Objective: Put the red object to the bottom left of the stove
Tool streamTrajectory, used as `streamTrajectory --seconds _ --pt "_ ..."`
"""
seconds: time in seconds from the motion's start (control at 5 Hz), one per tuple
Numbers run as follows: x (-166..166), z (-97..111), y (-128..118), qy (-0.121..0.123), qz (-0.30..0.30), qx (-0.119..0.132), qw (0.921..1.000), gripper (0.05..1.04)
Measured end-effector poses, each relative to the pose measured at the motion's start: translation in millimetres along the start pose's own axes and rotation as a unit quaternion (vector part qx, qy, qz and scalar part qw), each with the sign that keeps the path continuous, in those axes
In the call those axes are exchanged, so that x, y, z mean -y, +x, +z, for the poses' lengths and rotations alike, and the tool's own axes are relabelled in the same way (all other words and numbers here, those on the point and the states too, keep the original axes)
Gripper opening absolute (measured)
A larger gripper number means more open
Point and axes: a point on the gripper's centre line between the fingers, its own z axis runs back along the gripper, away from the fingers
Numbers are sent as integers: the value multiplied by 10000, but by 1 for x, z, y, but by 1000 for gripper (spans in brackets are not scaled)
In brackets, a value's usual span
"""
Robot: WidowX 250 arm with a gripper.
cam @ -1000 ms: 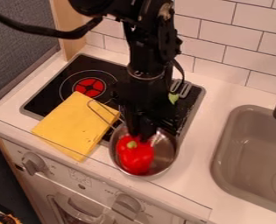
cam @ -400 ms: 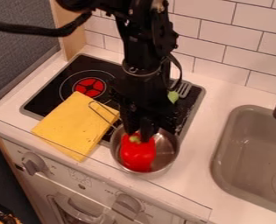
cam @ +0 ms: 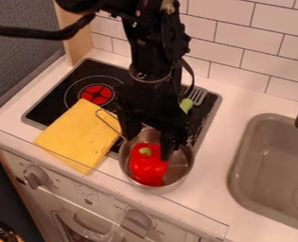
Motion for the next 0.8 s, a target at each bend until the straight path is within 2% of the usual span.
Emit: streamTrajectory --seconds 0.2,0.6,0.8 --pt "0 -4 -1 2 1 -92 10000 955" --pt "2 -8 -1 -49 -16 -144 9999 371" --pt "4 -11 -3 -101 -48 -227 9997 156"
